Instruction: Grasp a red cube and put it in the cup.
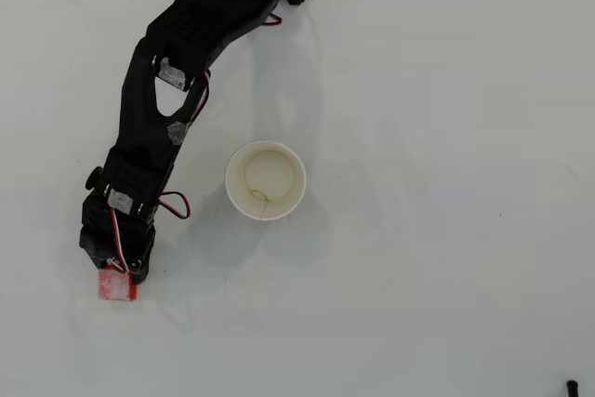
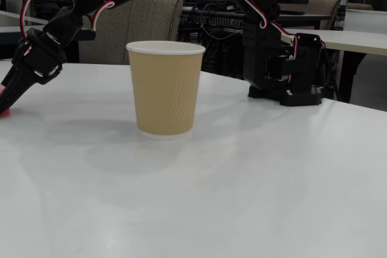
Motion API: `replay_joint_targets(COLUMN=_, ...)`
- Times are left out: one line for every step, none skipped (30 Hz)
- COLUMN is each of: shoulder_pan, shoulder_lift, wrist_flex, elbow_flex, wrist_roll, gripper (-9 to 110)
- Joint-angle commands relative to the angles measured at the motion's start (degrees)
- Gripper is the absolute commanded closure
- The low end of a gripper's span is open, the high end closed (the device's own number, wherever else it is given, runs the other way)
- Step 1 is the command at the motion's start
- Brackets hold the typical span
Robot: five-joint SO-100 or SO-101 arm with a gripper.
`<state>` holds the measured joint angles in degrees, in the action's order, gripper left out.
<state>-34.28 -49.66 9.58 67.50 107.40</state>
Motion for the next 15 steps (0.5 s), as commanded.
replay_joint_targets(shoulder_pan=-0.53, shoulder_lift=-2.11, wrist_flex=0.97, elbow_flex=-4.83, wrist_roll=-0.62, gripper=73)
replay_joint_targets(shoulder_pan=-0.53, shoulder_lift=-2.29, wrist_flex=1.14, elbow_flex=-4.83, wrist_roll=-0.53, gripper=73)
replay_joint_targets(shoulder_pan=-0.53, shoulder_lift=-2.29, wrist_flex=1.14, elbow_flex=-4.83, wrist_roll=-0.44, gripper=73)
replay_joint_targets(shoulder_pan=-0.62, shoulder_lift=-2.29, wrist_flex=1.14, elbow_flex=-4.92, wrist_roll=-0.35, gripper=73)
replay_joint_targets(shoulder_pan=-0.7, shoulder_lift=-2.37, wrist_flex=1.14, elbow_flex=-4.92, wrist_roll=-0.35, gripper=72)
replay_joint_targets(shoulder_pan=-0.79, shoulder_lift=-2.46, wrist_flex=1.14, elbow_flex=-5.01, wrist_roll=-0.26, gripper=72)
replay_joint_targets(shoulder_pan=-0.79, shoulder_lift=-2.46, wrist_flex=1.23, elbow_flex=-5.1, wrist_roll=-0.26, gripper=72)
replay_joint_targets(shoulder_pan=-0.88, shoulder_lift=-2.46, wrist_flex=1.23, elbow_flex=-5.1, wrist_roll=-0.18, gripper=72)
replay_joint_targets(shoulder_pan=-0.97, shoulder_lift=-2.46, wrist_flex=1.23, elbow_flex=-5.19, wrist_roll=-0.18, gripper=72)
replay_joint_targets(shoulder_pan=-1.14, shoulder_lift=-2.55, wrist_flex=1.23, elbow_flex=-5.27, wrist_roll=-0.18, gripper=69)
replay_joint_targets(shoulder_pan=-1.23, shoulder_lift=-2.64, wrist_flex=1.32, elbow_flex=-5.27, wrist_roll=-0.09, gripper=67)
replay_joint_targets(shoulder_pan=-1.32, shoulder_lift=-2.72, wrist_flex=1.49, elbow_flex=-5.27, wrist_roll=-0.09, gripper=67)
replay_joint_targets(shoulder_pan=-1.41, shoulder_lift=-2.9, wrist_flex=1.49, elbow_flex=-5.27, wrist_roll=-0.09, gripper=67)
replay_joint_targets(shoulder_pan=-1.41, shoulder_lift=-2.99, wrist_flex=1.58, elbow_flex=-5.45, wrist_roll=-0.09, gripper=67)
replay_joint_targets(shoulder_pan=-1.41, shoulder_lift=-3.16, wrist_flex=1.76, elbow_flex=-5.71, wrist_roll=-0.09, gripper=67)
